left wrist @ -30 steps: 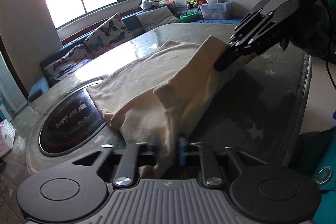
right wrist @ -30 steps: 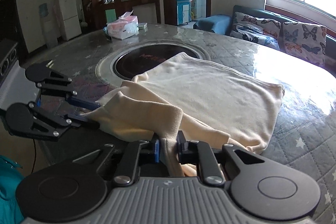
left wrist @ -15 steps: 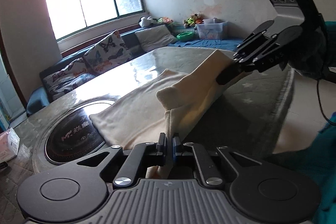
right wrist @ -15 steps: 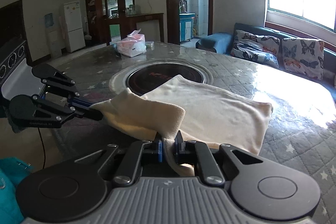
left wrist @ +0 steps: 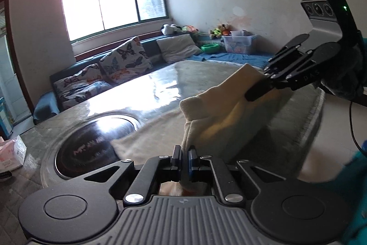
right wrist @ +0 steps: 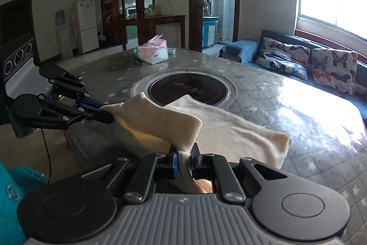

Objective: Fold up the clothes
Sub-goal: 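Lift the hem with both grippers and fold it toward the collar, then lower the folded hem and open both grippers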

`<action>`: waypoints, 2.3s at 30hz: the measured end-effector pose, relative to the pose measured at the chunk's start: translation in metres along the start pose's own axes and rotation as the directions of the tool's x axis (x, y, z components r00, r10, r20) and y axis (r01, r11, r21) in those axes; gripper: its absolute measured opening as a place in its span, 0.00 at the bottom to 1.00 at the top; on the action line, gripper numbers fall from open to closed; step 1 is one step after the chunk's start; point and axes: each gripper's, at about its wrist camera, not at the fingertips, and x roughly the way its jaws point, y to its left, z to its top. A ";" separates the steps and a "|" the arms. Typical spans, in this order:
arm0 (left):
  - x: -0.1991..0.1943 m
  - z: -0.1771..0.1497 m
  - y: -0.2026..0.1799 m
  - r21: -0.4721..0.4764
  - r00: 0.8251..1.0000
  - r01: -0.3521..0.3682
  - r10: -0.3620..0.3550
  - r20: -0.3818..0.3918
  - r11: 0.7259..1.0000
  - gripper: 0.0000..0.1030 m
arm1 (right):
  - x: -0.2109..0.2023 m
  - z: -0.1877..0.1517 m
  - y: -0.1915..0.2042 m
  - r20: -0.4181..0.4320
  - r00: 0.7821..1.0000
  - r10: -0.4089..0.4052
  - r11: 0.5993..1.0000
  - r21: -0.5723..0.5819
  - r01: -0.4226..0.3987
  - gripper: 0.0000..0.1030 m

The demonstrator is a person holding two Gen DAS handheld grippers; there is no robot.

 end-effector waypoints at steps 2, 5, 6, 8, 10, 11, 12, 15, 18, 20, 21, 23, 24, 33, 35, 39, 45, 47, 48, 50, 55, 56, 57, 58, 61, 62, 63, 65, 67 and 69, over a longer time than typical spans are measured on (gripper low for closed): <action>0.013 0.007 0.010 -0.009 1.000 -0.016 0.016 -0.002 1.000 0.06 | 0.009 0.009 -0.008 0.000 1.000 -0.008 1.000 0.003 0.008 0.09; 0.036 0.018 0.027 -0.016 0.999 -0.041 0.041 -0.009 0.999 0.06 | 0.023 0.023 -0.020 0.000 1.000 -0.019 1.000 0.007 0.019 0.09; 0.044 0.021 0.033 -0.019 0.999 -0.050 0.050 -0.013 0.999 0.06 | 0.028 0.028 -0.025 0.000 1.000 -0.023 1.000 0.009 0.023 0.09; 0.062 0.027 0.044 -0.028 0.997 -0.070 0.069 -0.028 0.997 0.06 | 0.044 0.038 -0.035 -0.009 0.999 -0.033 0.999 0.001 0.033 0.09; 0.084 0.031 0.055 -0.044 0.994 -0.097 0.095 -0.052 0.994 0.06 | 0.059 0.047 -0.046 -0.019 0.999 -0.038 0.999 -0.006 0.038 0.09; 0.095 0.032 0.059 -0.055 0.992 -0.111 0.107 -0.067 0.992 0.06 | 0.070 0.051 -0.053 -0.027 0.999 -0.041 0.999 -0.005 0.041 0.09; 0.107 0.031 0.064 -0.069 0.989 -0.128 0.122 -0.084 0.989 0.06 | 0.082 0.054 -0.059 -0.036 0.998 -0.045 0.999 -0.003 0.045 0.09; 0.139 0.022 0.075 -0.100 0.978 -0.168 0.153 -0.142 0.981 0.06 | 0.114 0.057 -0.073 -0.071 0.996 -0.054 0.998 0.014 0.055 0.10; 0.161 0.012 0.080 -0.115 0.964 -0.208 0.184 -0.190 0.971 0.09 | 0.148 0.045 -0.086 -0.120 0.990 -0.074 0.995 0.059 0.082 0.12; 0.169 0.008 0.083 -0.132 0.957 -0.229 0.198 -0.210 0.965 0.12 | 0.161 0.036 -0.089 -0.139 0.986 -0.089 0.991 0.083 0.102 0.16; 0.171 0.007 0.084 -0.143 0.955 -0.235 0.201 -0.217 0.961 0.14 | 0.166 0.032 -0.090 -0.146 0.985 -0.090 0.990 0.097 0.105 0.19; 0.173 0.006 0.089 -0.154 0.952 -0.245 0.208 -0.223 0.957 0.15 | 0.170 0.026 -0.092 -0.147 0.984 -0.099 0.986 0.119 0.117 0.28; 0.174 0.007 0.091 -0.159 0.952 -0.247 0.209 -0.225 0.956 0.15 | 0.170 0.025 -0.095 -0.142 0.984 -0.108 0.984 0.129 0.127 0.34; 0.161 0.027 0.094 -0.213 0.963 -0.234 0.197 -0.182 0.949 0.15 | 0.149 0.028 -0.097 -0.065 0.984 -0.169 0.970 0.168 0.177 0.68; 0.157 0.032 0.092 -0.223 0.970 -0.216 0.182 -0.163 0.951 0.14 | 0.143 0.029 -0.094 -0.041 0.988 -0.147 0.972 0.179 0.152 0.68; 0.160 0.034 0.086 -0.234 0.978 -0.172 0.137 -0.159 0.957 0.14 | 0.143 0.029 -0.093 -0.033 0.998 -0.047 0.972 0.227 0.054 0.60; 0.175 0.028 0.082 -0.236 0.976 -0.160 0.117 -0.186 0.958 0.14 | 0.159 0.014 -0.114 -0.078 0.995 -0.063 0.940 0.331 0.085 0.53; 0.178 0.026 0.085 -0.251 0.975 -0.160 0.113 -0.194 0.955 0.14 | 0.160 0.007 -0.122 -0.076 0.995 -0.072 0.923 0.373 0.095 0.44; 0.179 0.025 0.086 -0.258 0.974 -0.158 0.109 -0.197 0.953 0.14 | 0.158 0.004 -0.125 -0.065 0.995 -0.070 0.915 0.394 0.090 0.41; 0.180 0.027 0.086 -0.262 0.974 -0.159 0.107 -0.202 0.952 0.14 | 0.156 0.001 -0.126 -0.059 0.996 -0.073 0.912 0.400 0.090 0.41; 0.180 0.037 0.079 -0.250 0.976 -0.154 0.107 -0.192 0.956 0.14 | 0.158 -0.001 -0.118 -0.062 0.993 -0.099 0.925 0.361 0.115 0.42; 0.181 0.038 0.078 -0.252 0.976 -0.150 0.103 -0.194 0.956 0.14 | 0.158 -0.001 -0.116 -0.065 0.993 -0.102 0.928 0.353 0.119 0.44; 0.183 0.039 0.076 -0.247 0.975 -0.147 0.099 -0.197 0.958 0.15 | 0.158 -0.001 -0.115 -0.066 0.992 -0.104 0.931 0.344 0.121 0.47; 0.186 0.039 0.074 -0.239 0.974 -0.147 0.099 -0.205 0.960 0.15 | 0.157 -0.001 -0.114 -0.066 0.992 -0.106 0.934 0.336 0.122 0.48; 0.197 0.037 0.070 -0.207 0.965 -0.167 0.117 -0.233 0.964 0.15 | 0.159 0.000 -0.108 -0.070 0.991 -0.116 0.941 0.312 0.132 0.54; 0.198 0.037 0.069 -0.203 0.965 -0.171 0.122 -0.234 0.964 0.15 | 0.160 0.000 -0.106 -0.071 0.990 -0.121 0.944 0.301 0.137 0.56; 0.199 0.038 0.069 -0.203 0.964 -0.175 0.125 -0.234 0.963 0.15 | 0.161 0.001 -0.102 -0.077 0.988 -0.130 0.947 0.287 0.147 0.57; 0.197 0.038 0.072 -0.220 0.964 -0.178 0.126 -0.233 0.959 0.18 | 0.164 0.004 -0.096 -0.090 0.985 -0.146 0.950 0.264 0.165 0.60; 0.193 0.037 0.074 -0.242 0.965 -0.184 0.129 -0.228 0.953 0.20 | 0.166 0.006 -0.092 -0.100 0.983 -0.155 0.951 0.254 0.176 0.61; 0.186 0.036 0.075 -0.265 0.967 -0.190 0.133 -0.219 0.945 0.22 | 0.168 0.007 -0.088 -0.108 0.980 -0.166 0.952 0.243 0.188 0.65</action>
